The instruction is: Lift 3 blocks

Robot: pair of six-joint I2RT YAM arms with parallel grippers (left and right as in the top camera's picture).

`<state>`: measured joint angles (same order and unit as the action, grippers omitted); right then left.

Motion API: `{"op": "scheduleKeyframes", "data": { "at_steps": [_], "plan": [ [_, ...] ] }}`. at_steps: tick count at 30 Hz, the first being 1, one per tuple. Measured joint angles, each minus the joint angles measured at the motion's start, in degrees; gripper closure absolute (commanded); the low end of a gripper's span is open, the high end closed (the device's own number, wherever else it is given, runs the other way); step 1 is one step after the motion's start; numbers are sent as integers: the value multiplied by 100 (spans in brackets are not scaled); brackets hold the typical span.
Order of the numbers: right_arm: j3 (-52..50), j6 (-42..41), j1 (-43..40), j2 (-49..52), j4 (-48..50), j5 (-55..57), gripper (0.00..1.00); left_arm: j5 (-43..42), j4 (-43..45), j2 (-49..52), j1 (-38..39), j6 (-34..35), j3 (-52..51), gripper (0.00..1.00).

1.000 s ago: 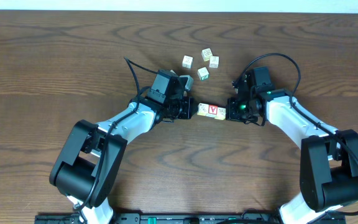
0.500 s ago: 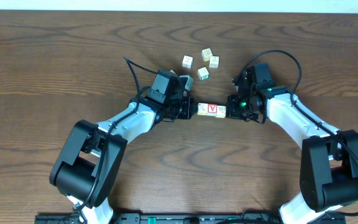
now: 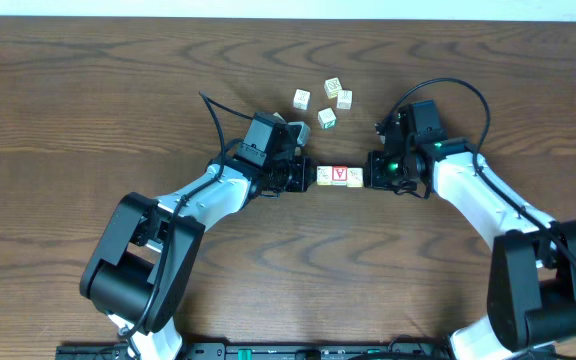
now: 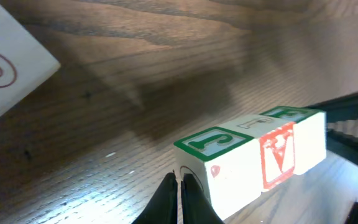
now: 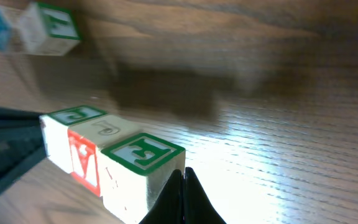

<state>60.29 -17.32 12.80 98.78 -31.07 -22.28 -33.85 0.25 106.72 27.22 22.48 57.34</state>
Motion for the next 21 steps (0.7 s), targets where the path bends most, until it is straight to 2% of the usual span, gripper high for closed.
{"op": "scheduleKeyframes", "data": {
  "at_steps": [11,21],
  "plan": [
    [192,13,0,-170,39,-280,99,120,-181,0,0,2,0,93],
    [192,107,133,-179,-439,-208,99,188,-179,0,0,0,0,93]
  ]
}}
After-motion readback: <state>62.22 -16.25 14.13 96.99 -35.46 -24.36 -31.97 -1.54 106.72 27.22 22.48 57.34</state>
